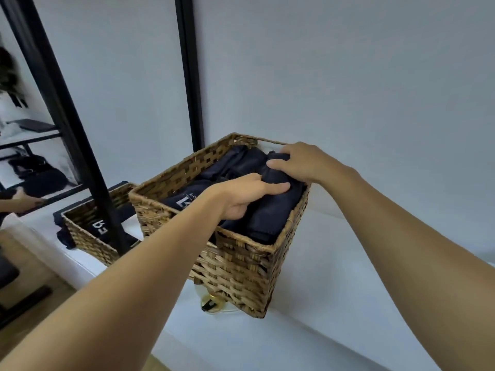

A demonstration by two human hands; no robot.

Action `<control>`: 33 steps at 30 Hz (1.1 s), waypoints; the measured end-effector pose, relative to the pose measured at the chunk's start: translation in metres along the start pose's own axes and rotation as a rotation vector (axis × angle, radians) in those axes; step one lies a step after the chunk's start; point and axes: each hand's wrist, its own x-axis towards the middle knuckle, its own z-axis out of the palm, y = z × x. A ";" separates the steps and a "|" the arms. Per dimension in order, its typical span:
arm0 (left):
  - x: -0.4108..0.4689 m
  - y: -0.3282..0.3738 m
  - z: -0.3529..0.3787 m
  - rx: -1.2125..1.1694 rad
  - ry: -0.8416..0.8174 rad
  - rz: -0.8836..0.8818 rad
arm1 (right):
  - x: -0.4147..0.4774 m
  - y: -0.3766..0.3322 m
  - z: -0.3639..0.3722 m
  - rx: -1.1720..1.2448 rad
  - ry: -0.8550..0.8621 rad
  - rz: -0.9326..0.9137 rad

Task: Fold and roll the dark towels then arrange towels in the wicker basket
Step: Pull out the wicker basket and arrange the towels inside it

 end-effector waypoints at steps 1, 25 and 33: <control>0.000 0.001 -0.001 -0.002 -0.025 -0.027 | 0.001 0.002 -0.003 -0.019 -0.028 0.013; -0.021 0.005 -0.022 0.568 -0.458 -0.432 | 0.011 0.004 0.025 -0.403 -0.307 -0.187; -0.021 -0.006 -0.032 0.385 -0.523 -0.411 | 0.028 0.005 0.011 -0.279 -0.625 0.021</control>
